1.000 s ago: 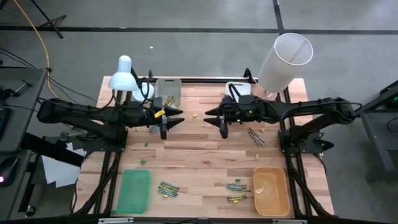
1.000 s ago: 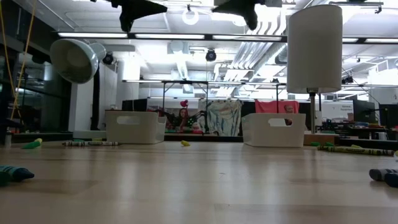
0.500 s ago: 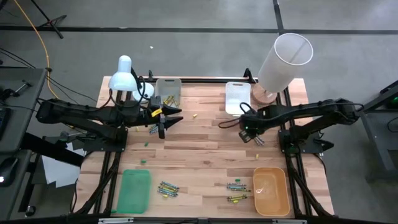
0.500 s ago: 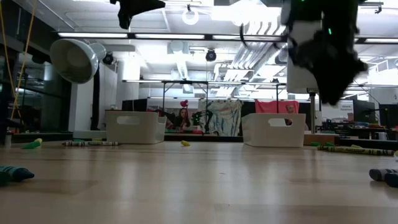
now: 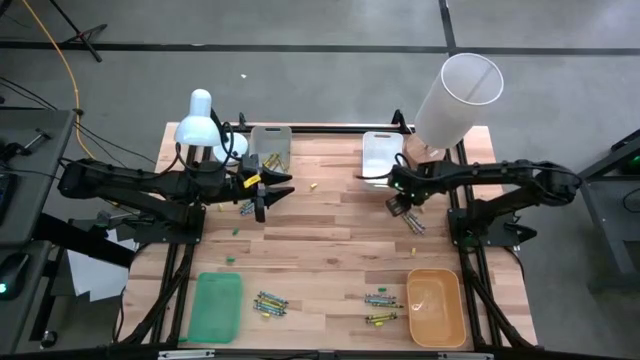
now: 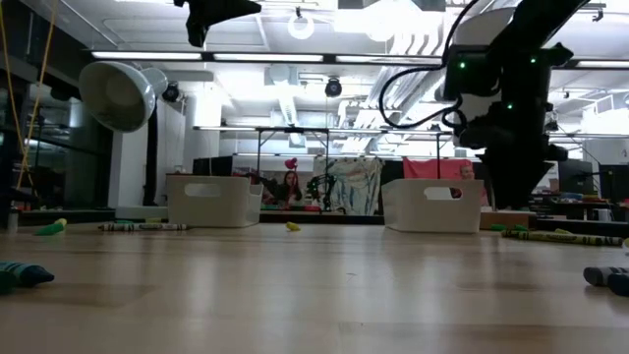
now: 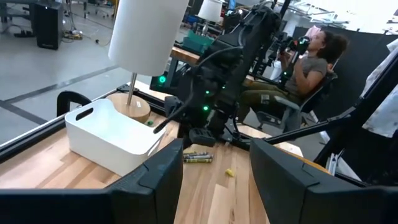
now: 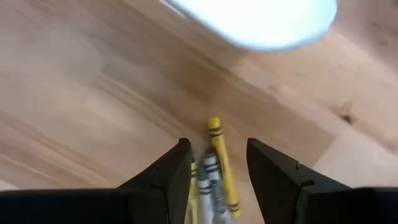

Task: Sort crayons
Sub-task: Put the yellow crayon into the gray bin

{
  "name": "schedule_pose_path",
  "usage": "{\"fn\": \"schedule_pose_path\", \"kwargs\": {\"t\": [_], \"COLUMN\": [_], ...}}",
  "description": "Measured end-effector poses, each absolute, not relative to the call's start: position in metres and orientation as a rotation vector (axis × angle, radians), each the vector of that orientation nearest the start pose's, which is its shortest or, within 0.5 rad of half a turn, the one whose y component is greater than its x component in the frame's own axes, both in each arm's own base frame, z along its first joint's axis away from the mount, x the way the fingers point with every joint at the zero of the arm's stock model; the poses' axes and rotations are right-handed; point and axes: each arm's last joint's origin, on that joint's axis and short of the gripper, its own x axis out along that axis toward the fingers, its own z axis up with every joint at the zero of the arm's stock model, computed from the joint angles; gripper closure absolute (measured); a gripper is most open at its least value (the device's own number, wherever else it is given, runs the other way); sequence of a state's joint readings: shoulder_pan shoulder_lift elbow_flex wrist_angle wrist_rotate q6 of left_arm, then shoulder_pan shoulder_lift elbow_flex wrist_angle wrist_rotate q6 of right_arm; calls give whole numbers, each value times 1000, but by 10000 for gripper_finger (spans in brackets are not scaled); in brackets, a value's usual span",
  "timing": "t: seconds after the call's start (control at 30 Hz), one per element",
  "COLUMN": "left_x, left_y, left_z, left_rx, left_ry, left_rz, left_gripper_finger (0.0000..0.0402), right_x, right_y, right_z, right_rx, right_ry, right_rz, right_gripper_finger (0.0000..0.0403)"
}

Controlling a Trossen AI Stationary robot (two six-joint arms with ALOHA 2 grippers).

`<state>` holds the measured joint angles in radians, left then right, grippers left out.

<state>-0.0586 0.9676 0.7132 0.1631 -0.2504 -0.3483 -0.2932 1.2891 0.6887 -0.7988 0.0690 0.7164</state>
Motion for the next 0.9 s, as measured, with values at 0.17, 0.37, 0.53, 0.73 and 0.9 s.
{"fn": "schedule_pose_path", "kwargs": {"t": [0.17,0.37,0.53,0.73,0.9], "left_x": [218,218,218,218,218], "left_y": [-6,-6,-5,-5,-5], "left_z": [309,309,309,309,309], "left_rx": [-346,-350,-350,-350,-349], "left_ry": [55,55,53,53,45], "left_rz": [206,206,216,216,226], "left_gripper_finger": [229,229,229,229,229], "right_x": [193,202,205,205,204], "right_y": [-63,-67,-72,-75,-74], "right_z": [165,146,136,134,134], "right_rx": [673,609,614,616,599], "right_ry": [1307,1382,1406,1421,1439], "right_rz": [-708,-686,-712,-715,-702], "right_gripper_finger": [253,253,254,271,349]}}
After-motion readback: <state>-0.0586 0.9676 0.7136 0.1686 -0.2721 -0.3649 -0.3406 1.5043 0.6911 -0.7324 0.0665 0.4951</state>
